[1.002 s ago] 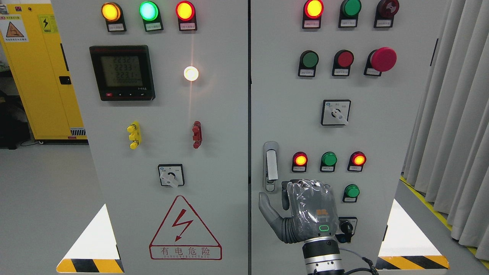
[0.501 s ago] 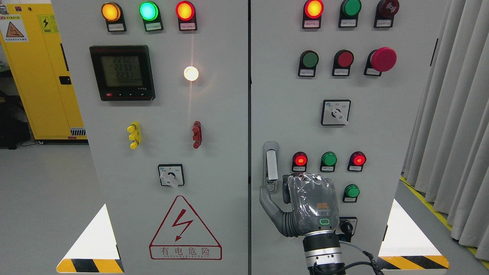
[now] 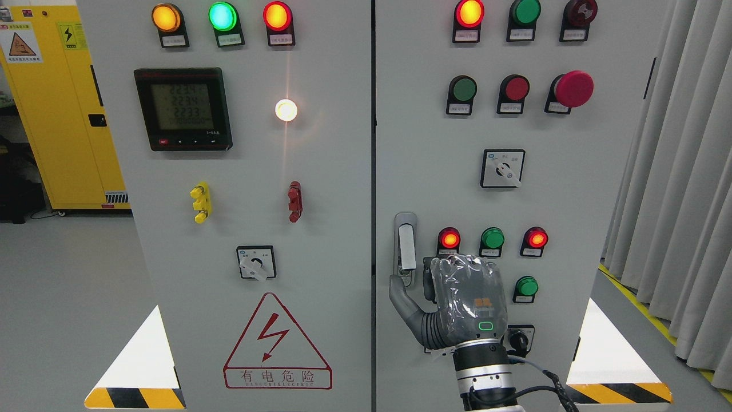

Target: Release door handle

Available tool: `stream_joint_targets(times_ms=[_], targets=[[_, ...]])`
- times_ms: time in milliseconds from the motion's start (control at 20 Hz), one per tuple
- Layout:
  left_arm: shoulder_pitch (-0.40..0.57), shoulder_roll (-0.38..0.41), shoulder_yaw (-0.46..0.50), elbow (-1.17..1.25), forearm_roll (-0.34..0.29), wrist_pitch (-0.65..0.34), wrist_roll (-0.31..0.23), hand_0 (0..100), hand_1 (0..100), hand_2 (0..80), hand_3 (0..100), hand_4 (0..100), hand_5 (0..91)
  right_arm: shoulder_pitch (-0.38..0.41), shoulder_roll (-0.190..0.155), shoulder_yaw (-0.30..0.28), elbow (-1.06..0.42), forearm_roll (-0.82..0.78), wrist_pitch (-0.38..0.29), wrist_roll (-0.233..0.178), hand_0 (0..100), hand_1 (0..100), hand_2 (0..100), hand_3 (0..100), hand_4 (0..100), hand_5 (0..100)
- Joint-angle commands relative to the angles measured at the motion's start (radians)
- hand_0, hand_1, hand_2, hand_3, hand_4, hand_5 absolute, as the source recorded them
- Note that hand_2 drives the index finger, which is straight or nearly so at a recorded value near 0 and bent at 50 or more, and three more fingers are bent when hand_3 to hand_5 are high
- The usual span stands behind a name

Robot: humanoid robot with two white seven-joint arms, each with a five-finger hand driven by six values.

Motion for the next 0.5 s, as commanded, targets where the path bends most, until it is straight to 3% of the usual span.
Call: stream_joint_targets(times_ms=[0,451], targets=[[0.000,0.000,0.000,0.000,0.000,0.001,0.000,12,56,0.0,0,0,0.0,-0.008,0.000,-0.002,-0.001,-0.001,0.000,0.000,38,29,92,100,96,93],[0.000,0.000,0.000,0.000,0.000,0.001,0.000,12,56,0.0,0,0,0.0,-0.021,0.000,-0.002,0.005,-0.001,0.002,0.000,40,29,92,100,96,93]])
